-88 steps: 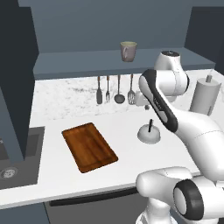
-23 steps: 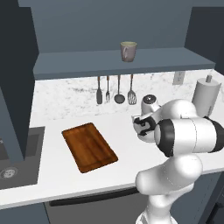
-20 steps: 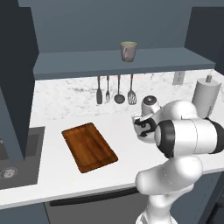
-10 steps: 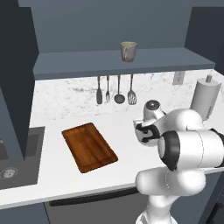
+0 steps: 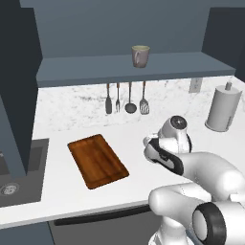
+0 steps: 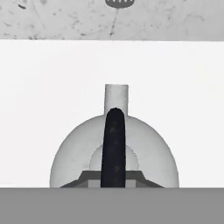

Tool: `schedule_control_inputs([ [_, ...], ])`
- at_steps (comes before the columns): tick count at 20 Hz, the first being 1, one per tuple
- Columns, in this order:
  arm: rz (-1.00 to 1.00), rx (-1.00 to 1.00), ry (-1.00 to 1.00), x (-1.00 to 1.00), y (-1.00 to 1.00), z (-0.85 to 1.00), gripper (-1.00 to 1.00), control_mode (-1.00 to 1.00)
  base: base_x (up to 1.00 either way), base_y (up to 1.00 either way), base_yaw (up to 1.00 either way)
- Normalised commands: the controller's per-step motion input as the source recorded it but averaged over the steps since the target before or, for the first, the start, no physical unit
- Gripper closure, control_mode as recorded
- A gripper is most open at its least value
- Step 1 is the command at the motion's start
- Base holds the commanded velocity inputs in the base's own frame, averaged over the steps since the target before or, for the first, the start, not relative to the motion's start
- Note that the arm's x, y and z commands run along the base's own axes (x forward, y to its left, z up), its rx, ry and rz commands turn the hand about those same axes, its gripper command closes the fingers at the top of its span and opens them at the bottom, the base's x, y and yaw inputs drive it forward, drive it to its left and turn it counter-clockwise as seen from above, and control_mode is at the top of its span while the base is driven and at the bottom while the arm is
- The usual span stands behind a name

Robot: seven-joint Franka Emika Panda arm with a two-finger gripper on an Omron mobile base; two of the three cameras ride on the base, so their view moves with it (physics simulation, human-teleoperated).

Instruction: Pick the kettle from the counter and place it on the tray. Then pick the mug from the cabinet and place it on the tray. Then close the cabinet doors.

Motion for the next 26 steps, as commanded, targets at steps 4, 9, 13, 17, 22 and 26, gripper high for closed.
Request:
schedule_control_inputs([
  [4,0.34,0.00,0.00,-0.23,0.73,0.46,1.00,-1.00,0.00,0.00,0.00],
  [9,0.32,0.00,0.00,-0.02,0.79,0.45,1.00,-1.00,0.00,0.00,0.00],
  [13,0.25,0.00,0.00,0.05,0.84,0.21,1.00,-1.00,0.00,0.00,0.00],
  [17,0.16,0.00,-0.01,0.26,0.88,0.07,1.00,-1.00,0.00,0.00,0.00],
  [22,0.04,0.00,0.00,0.47,0.86,0.01,1.00,-1.00,0.00,0.00,0.00],
  [26,0.00,0.00,0.00,0.59,0.54,-0.04,1.00,-1.00,0.00,0.00,0.00],
])
